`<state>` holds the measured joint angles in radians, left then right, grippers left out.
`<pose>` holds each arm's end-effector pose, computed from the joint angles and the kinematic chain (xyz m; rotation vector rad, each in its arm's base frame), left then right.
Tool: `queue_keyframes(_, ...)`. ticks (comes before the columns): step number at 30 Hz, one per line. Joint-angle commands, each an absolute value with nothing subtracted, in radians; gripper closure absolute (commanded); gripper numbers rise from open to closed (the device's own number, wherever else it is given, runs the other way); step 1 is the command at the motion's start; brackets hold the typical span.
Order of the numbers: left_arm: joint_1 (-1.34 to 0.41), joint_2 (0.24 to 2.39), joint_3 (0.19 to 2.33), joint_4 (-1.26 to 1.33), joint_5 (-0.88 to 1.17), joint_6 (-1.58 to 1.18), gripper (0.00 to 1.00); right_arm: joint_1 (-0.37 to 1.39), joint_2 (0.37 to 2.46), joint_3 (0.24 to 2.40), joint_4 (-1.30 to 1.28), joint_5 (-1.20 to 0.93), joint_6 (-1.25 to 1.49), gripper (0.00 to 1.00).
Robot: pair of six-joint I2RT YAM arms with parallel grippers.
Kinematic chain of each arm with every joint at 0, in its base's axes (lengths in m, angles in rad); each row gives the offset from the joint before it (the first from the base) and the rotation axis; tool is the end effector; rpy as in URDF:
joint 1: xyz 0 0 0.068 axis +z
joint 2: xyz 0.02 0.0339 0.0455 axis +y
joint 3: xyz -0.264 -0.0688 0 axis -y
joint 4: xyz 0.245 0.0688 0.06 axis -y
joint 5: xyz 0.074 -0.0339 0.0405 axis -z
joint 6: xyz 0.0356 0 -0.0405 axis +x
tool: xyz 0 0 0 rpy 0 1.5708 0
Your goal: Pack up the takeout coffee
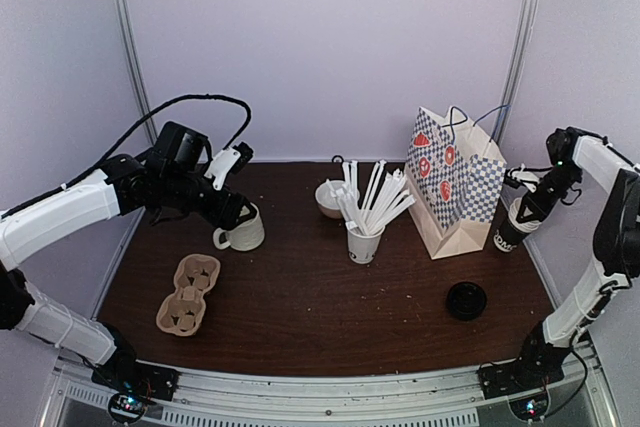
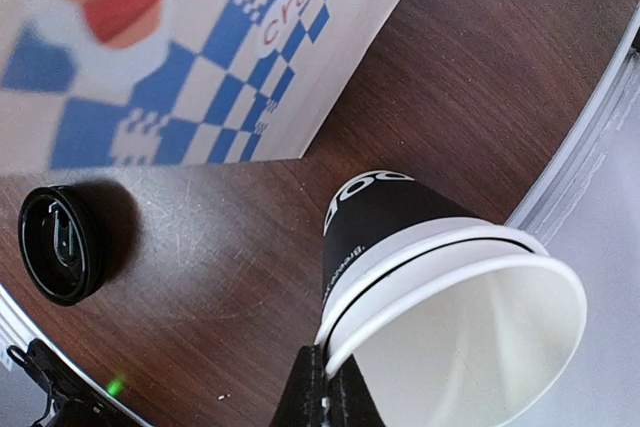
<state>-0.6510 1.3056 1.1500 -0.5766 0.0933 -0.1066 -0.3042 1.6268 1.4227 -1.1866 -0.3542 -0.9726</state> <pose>0.2235 -0.1745 0.3164 0.6788 2.2500 -0.4892 0.2957 -0.0799 0.2805 -0.9533 2.6086 0.2497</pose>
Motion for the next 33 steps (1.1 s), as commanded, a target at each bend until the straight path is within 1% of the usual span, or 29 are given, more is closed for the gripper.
queue_keyframes(1, -0.652, 1.302, 1.146, -0.541, 0.124, -0.106, 0.36, -0.305, 1.509, 1.434, -1.240, -0.308, -0.967, 1.00)
queue_keyframes(4, -0.652, 1.307, 1.148, -0.541, 0.139, -0.106, 0.36, -0.294, 1.430, 1.348, -1.121, -0.166, -0.939, 1.00)
queue_keyframes(5, -0.652, 1.310, 1.150, -0.541, 0.145, -0.106, 0.36, -0.306, 1.425, 1.357, -1.142, -0.192, -0.933, 1.00)
queue_keyframes(6, -0.652, 1.315, 1.151, -0.541, 0.151, -0.106, 0.36, -0.335, 1.439, 1.403, -1.221, -0.290, -0.941, 1.00)
queue_keyframes(7, -0.652, 1.319, 1.152, -0.541, 0.154, -0.108, 0.36, -0.340, 1.465, 1.436, -1.260, -0.317, -0.935, 1.00)
queue_keyframes(9, -0.652, 1.330, 1.155, -0.541, 0.163, -0.112, 0.36, -0.273, 1.469, 1.400, -1.236, -0.156, -0.923, 1.00)
queue_keyframes(11, -0.652, 1.337, 1.159, -0.543, 0.169, -0.112, 0.36, -0.273, 1.487, 1.446, -1.384, -0.299, -0.956, 1.00)
queue_keyframes(12, -0.652, 1.337, 1.161, -0.547, 0.171, -0.112, 0.36, -0.256, 1.510, 1.463, -1.411, -0.294, -0.936, 1.00)
queue_keyframes(14, -0.652, 1.334, 1.160, -0.547, 0.167, -0.112, 0.36, -0.205, 1.510, 1.425, -1.397, -0.176, -0.942, 1.00)
queue_keyframes(15, -0.652, 1.332, 1.159, -0.547, 0.165, -0.112, 0.36, -0.203, 1.502, 1.418, -1.407, -0.205, -0.956, 1.00)
queue_keyframes(17, -0.652, 1.326, 1.157, -0.547, 0.158, -0.112, 0.36, -0.193, 1.497, 1.400, -1.351, -0.136, -0.936, 1.00)
queue_keyframes(18, -0.652, 1.323, 1.155, -0.547, 0.155, -0.112, 0.36, -0.193, 1.500, 1.409, -1.370, -0.172, -0.940, 1.00)
queue_keyframes(20, -0.652, 1.323, 1.154, -0.546, 0.156, -0.113, 0.36, -0.211, 1.535, 1.491, -1.485, -0.283, -0.951, 1.00)
queue_keyframes(22, -0.653, 1.313, 1.151, -0.540, 0.168, -0.122, 0.36, -0.190, 1.534, 1.514, -1.506, -0.232, -0.929, 1.00)
queue_keyframes(26, -0.664, 1.254, 1.109, -0.451, 0.242, -0.168, 0.34, -0.134, 1.413, 1.428, -1.479, -0.184, -0.923, 1.00)
queue_keyframes(29, -0.689, 1.233, 1.115, -0.427, 0.256, -0.201, 0.33, -0.083, 1.330, 1.395, -1.519, -0.175, -0.885, 1.00)
queue_keyframes(31, -0.710, 1.231, 1.133, -0.428, 0.260, -0.218, 0.32, -0.019, 1.256, 1.363, -1.525, -0.206, -0.860, 1.00)
queue_keyframes(33, -0.733, 1.235, 1.138, -0.416, 0.261, -0.251, 0.32, 0.082, 1.190, 1.333, -1.519, -0.237, -0.831, 1.00)
